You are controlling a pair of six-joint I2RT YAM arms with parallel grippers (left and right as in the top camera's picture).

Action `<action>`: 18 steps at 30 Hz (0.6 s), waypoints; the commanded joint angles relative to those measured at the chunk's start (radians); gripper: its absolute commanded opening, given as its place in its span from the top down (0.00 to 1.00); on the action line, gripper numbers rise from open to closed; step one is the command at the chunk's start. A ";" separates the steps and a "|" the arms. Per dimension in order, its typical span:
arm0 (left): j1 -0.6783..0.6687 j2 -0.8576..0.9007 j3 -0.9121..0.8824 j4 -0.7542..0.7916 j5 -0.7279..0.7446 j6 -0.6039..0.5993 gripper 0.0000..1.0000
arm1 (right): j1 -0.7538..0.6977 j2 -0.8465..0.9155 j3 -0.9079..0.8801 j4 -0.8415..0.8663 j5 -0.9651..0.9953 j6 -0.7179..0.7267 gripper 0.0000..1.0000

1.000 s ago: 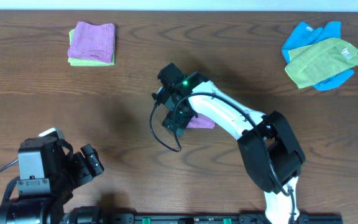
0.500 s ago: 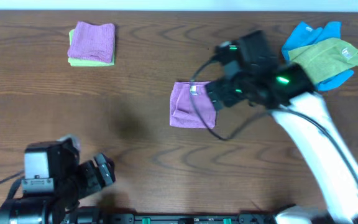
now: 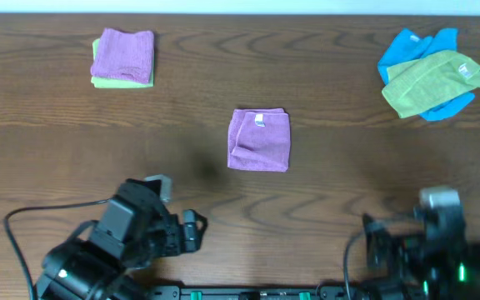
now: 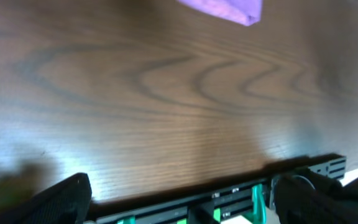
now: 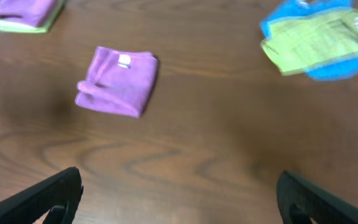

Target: Fold the cloth

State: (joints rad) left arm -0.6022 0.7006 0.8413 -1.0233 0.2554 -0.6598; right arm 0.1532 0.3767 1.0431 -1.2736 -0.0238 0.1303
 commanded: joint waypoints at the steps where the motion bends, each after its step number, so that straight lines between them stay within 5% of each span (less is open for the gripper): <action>1: -0.149 0.030 0.003 0.045 -0.154 -0.122 0.04 | -0.011 -0.162 -0.046 0.010 0.081 0.144 0.01; 9: -0.353 0.196 0.003 0.219 -0.189 -0.149 0.05 | -0.010 -0.307 -0.102 0.025 0.119 0.105 0.01; 18: -0.398 0.511 0.003 0.409 -0.335 -0.149 0.05 | -0.010 -0.306 -0.298 0.207 0.146 0.056 0.01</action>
State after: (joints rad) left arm -0.9970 1.1500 0.8417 -0.6418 0.0063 -0.8013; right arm 0.1520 0.0719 0.7788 -1.0878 0.0692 0.2115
